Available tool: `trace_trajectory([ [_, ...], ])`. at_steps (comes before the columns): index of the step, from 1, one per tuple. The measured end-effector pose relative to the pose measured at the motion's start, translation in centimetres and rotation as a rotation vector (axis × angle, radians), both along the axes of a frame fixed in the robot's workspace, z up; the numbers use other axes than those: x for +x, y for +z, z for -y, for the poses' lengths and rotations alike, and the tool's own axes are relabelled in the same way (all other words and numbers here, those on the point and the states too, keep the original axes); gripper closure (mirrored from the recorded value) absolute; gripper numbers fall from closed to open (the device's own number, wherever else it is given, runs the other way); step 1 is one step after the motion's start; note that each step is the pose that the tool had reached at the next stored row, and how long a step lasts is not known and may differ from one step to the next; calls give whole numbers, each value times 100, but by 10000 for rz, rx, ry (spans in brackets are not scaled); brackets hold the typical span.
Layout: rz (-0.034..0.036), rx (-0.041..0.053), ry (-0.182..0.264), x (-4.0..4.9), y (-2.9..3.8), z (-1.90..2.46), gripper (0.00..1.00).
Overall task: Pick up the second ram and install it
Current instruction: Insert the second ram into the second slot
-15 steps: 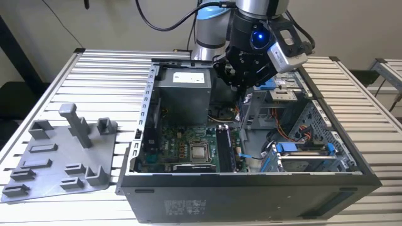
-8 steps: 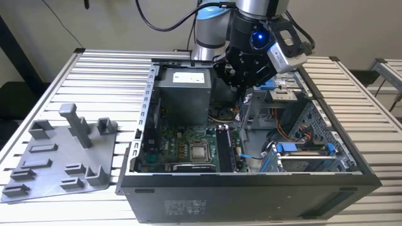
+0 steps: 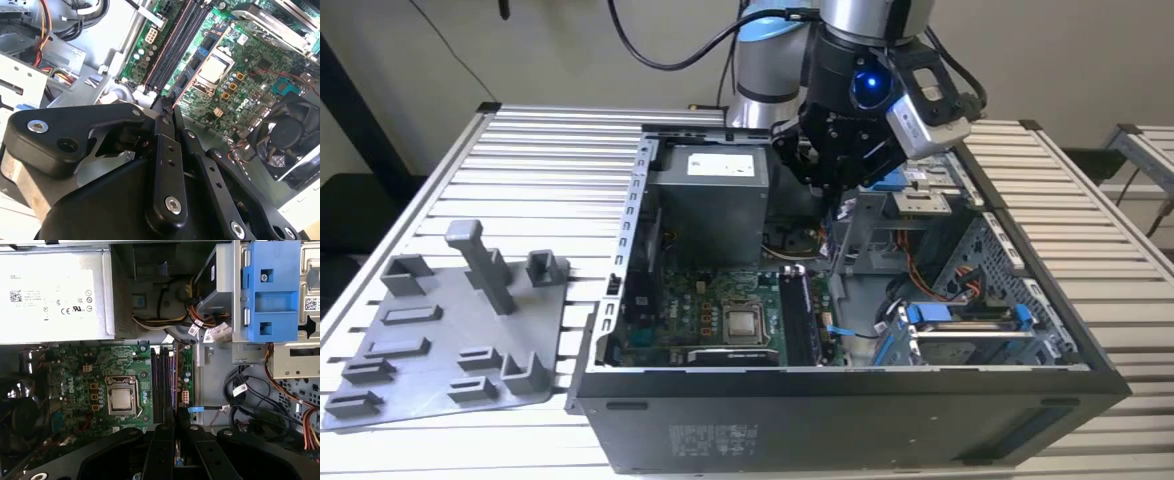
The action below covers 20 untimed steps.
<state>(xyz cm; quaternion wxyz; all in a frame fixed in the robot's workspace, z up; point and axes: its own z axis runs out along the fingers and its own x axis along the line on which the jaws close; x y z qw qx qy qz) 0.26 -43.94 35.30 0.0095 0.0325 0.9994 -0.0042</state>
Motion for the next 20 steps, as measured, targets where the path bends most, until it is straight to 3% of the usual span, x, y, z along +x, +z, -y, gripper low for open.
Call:
trace_trajectory([
  [3, -8, 0, 0, 0, -15, 0, 86],
  [8, -102, -1, -1, -1, -40, 3, 86],
  [20, -104, 19, 92, 0, -133, 27, 86],
])
